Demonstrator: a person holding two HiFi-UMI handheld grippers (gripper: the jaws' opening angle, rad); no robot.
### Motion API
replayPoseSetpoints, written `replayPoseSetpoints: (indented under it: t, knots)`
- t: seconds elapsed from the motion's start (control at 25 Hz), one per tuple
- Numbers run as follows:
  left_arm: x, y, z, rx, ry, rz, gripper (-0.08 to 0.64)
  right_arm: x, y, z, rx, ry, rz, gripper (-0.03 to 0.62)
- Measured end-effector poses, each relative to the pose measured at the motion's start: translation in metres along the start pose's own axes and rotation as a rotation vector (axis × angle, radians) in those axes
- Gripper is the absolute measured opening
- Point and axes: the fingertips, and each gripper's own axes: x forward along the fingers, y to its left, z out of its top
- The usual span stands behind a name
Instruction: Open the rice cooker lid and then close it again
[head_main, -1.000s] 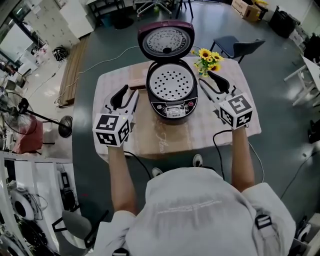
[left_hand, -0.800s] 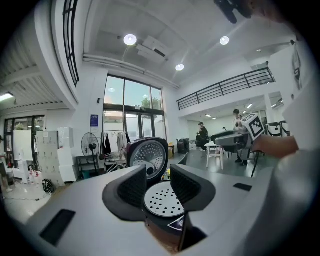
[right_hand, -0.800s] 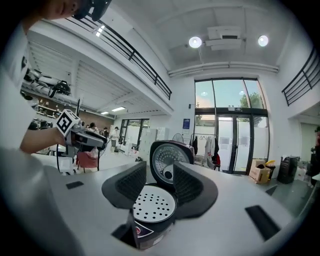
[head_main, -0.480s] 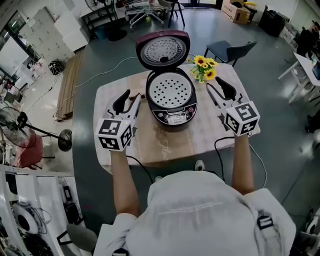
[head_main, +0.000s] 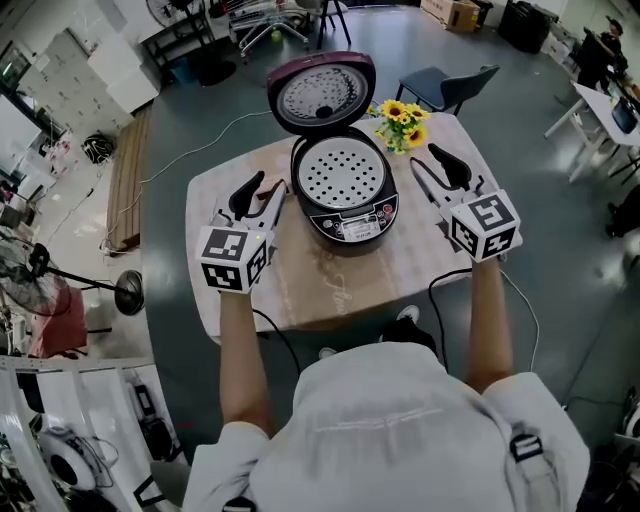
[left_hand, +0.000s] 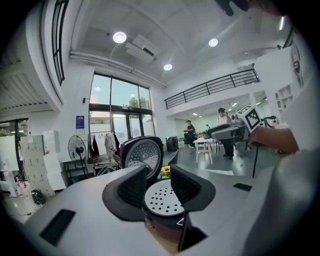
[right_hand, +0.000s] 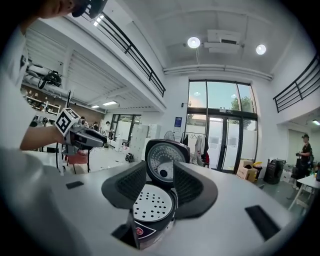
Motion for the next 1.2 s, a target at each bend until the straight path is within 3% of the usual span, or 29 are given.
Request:
replayPoseSetpoints:
  t: [0.4,0.72,1.2]
  knots:
    - [0.050,0.036,0.002,0.051,0.045,0.009,0.161,0.052,-0.034,-0.002,-0.081,0.058,0.047,0.187]
    - [0.118,0.071,0.023,0.118,0.083,0.030,0.165,0.142,-0.076,0.009,-0.182,0.067,0.168,0.203]
    - [0.194,0.105,0.072,0.201,0.074,-0.050,0.211,0.229,-0.095,0.028,-0.272,0.044,0.314,0.232]
